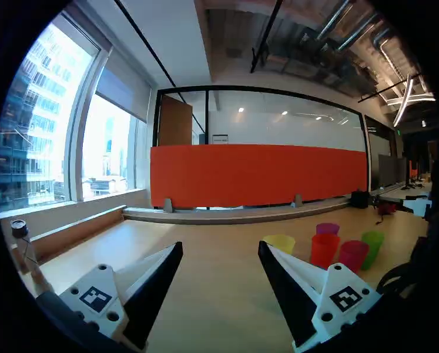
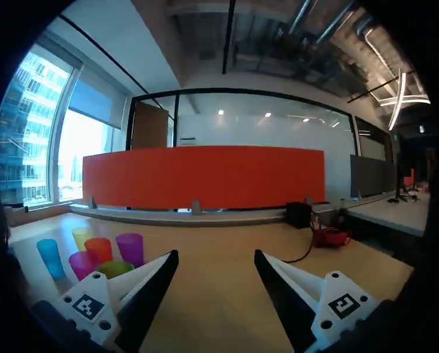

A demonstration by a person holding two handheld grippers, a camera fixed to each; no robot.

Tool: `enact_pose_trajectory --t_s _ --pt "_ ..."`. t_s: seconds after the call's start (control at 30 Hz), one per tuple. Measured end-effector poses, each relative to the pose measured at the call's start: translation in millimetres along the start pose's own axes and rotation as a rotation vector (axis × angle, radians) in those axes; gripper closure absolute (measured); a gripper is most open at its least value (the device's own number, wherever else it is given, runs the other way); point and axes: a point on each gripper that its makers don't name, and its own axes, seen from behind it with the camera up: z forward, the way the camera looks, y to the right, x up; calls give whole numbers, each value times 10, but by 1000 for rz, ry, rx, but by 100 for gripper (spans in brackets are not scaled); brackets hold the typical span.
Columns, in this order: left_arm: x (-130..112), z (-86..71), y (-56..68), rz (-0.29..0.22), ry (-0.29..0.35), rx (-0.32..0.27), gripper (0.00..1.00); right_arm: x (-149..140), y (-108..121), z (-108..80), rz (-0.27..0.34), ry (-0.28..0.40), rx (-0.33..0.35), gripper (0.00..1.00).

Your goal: Pour water

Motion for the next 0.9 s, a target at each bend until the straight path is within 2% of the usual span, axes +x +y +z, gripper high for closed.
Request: enact_pose_trajectory --t_s 0.17,0.4,0.7,0.9 --pt "205 24 7 -2 0 -15 5 165 -93 -61 -15 -3 19 0" --pt "578 82 36 -18 3 -51 5 484 -161 -29 -31 -15 51 0" --pt "1105 192 -1 14 14 -85 5 937 -257 14 -56 -2 93 0" --pt "1365 261 29 50 0 -108 5 1251 -320 46 -68 4 115 0"
